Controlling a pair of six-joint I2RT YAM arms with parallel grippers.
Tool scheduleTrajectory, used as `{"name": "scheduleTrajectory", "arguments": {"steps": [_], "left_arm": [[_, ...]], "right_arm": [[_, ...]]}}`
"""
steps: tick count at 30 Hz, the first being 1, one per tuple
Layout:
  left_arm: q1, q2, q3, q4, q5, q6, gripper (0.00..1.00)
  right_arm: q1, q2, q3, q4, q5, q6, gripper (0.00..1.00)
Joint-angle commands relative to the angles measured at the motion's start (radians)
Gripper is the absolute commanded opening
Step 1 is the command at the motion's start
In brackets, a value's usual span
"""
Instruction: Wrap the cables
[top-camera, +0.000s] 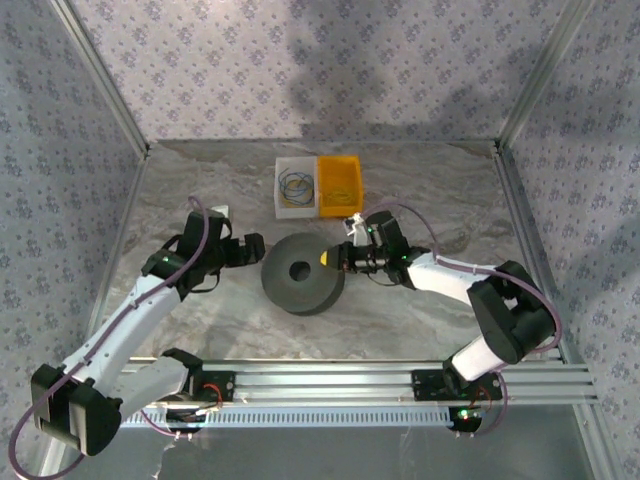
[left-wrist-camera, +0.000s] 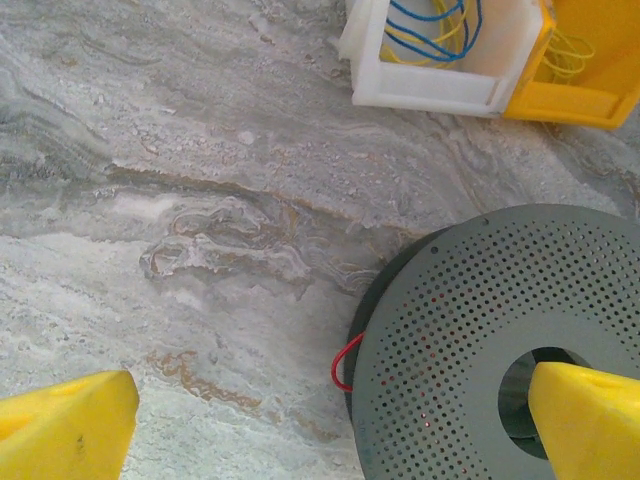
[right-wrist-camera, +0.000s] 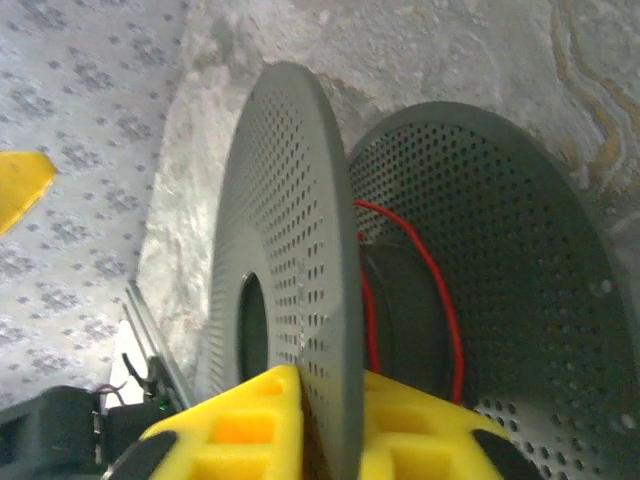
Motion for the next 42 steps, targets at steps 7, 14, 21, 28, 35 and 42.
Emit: {"name": "scheduleTrajectory", "arguments": {"steps": [7,14,21,28,35,42], "left_arm": [[-0.005,0.031,-0.003,0.022,-0.015,0.023,1.00],[0.011,0.001,0.014,0.074,-0.083,0.096,1.00],[0.088,-0.141,-0.085,0.287,-0.293,0.204,1.00],[0.251,-0.091,-0.326,0.638,-0.408,0.279,1.00],[0.339,0.135,-0.436,0.908,-0.415,0.360,1.00],[0.421,0.303,-0.475,1.223,-0.274,0.333,1.00]], "right_arm": [[0.021,-0.026,-0.009,-0.483,0.244,-0.199,0.68],[-0.076,-0.244,0.139,-0.746,0.342,-0.355,0.98],[-0.327,-0.515,0.154,-0.658,0.481,-0.607,1.00],[-0.522,-0.637,-0.264,-0.017,0.625,-0.695,1.00],[-0.650,-0.381,-0.353,0.258,0.612,-0.675,1.00],[-0.669,-0.153,-0.302,0.405,0.592,-0.664,1.00]]}}
